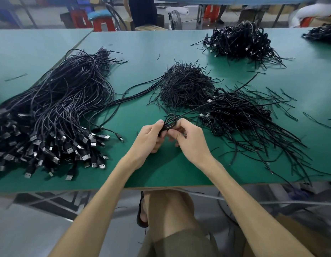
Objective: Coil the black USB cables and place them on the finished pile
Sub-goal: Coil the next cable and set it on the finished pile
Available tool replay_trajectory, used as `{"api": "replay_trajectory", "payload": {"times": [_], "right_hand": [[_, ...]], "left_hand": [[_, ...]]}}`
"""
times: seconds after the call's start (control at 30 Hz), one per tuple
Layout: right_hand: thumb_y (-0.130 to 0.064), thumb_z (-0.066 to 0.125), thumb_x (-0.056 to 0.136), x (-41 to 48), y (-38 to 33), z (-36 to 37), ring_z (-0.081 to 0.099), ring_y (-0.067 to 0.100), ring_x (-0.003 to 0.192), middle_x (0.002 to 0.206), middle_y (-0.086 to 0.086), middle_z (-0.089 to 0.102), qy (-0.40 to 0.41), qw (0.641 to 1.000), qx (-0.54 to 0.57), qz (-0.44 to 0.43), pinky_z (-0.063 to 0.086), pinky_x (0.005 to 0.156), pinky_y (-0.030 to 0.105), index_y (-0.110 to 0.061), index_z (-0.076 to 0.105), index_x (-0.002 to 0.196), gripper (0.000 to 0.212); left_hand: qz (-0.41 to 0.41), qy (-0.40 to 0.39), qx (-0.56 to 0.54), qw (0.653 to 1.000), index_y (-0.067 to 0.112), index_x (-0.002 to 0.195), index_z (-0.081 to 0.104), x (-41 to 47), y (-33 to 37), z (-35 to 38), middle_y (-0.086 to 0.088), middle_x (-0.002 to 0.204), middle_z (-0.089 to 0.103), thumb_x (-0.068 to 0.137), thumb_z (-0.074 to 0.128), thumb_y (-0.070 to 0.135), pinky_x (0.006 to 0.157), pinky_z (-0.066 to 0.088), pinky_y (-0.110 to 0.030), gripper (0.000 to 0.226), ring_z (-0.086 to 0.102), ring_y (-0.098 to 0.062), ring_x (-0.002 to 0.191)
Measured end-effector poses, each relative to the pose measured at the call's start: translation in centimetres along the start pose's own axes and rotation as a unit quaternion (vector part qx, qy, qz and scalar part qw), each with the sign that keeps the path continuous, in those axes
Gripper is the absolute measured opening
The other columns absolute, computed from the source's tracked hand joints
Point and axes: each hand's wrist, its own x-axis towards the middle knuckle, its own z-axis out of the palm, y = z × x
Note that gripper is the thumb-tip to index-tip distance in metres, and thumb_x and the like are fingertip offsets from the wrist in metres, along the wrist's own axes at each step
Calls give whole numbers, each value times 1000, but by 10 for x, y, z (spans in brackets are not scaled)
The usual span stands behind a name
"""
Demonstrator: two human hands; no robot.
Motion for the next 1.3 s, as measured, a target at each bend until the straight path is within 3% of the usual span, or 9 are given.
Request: {"api": "replay_trajectory", "payload": {"times": [0.1,0.23,0.4,0.53,0.73,0.87,1.07,1.2,1.3], "right_hand": [[-11,61,99,-4,-1,1,63,10,63,72,-7,69,3,1000,-17,-23,45,61,19,-28,54,82,25],[-15,64,95,-7,0,2,61,10,72,78,-11,63,27,998,-46,-46,42,64,15,-21,55,85,15],[-15,66,93,-6,1,1,56,12,73,79,-4,59,72,992,-85,-55,44,67,23,-13,55,87,13],[-10,65,92,-5,1,0,54,9,72,78,-7,58,112,989,-81,-45,44,68,22,-11,57,87,9],[-5,64,92,-6,-1,-3,55,10,70,79,-7,58,96,992,-65,-50,42,65,16,-12,56,87,11],[-8,60,98,-5,-2,-4,59,18,72,84,-2,60,87,991,-72,-66,50,66,32,-11,58,93,7],[-10,59,99,-7,2,-7,58,12,76,88,-7,59,112,984,-100,-94,50,67,34,-15,57,94,7],[-12,57,101,-10,-5,3,57,12,76,93,-5,58,84,983,-121,-108,51,69,41,-13,55,96,6],[-10,52,104,-11,-11,0,55,21,78,96,-1,57,75,980,-132,-125,49,72,48,-6,55,98,7]], "left_hand": [[1,10,-6,1000,28,61,46,1,0,2,12,57,27,106,38,48,41,20,-19,50,19,-11,48],[14,12,-4,1000,26,61,46,-2,0,5,10,57,27,107,39,47,42,20,-20,51,19,-12,49],[66,38,42,996,18,69,52,-3,0,8,0,53,49,108,43,40,42,32,-26,46,38,-21,44],[60,49,-25,997,9,110,58,-2,-3,4,-7,71,68,110,37,18,40,41,-28,22,56,-28,47],[99,-39,-68,992,3,102,60,-6,-3,-1,-7,77,68,109,43,13,49,46,-25,21,61,-22,55],[121,-20,-64,990,-7,106,63,-4,-5,-2,-11,82,60,104,53,12,59,46,-26,21,55,-19,67],[122,-20,-80,989,0,113,62,-5,-6,3,-10,91,68,98,64,11,63,50,-28,19,62,-22,70],[151,27,11,988,19,133,56,-6,-3,-6,3,97,69,96,64,-3,65,51,-35,43,64,-15,67],[255,68,193,945,38,153,37,-7,9,-4,11,116,51,88,69,-8,73,51,-25,86,62,-10,86]]}}
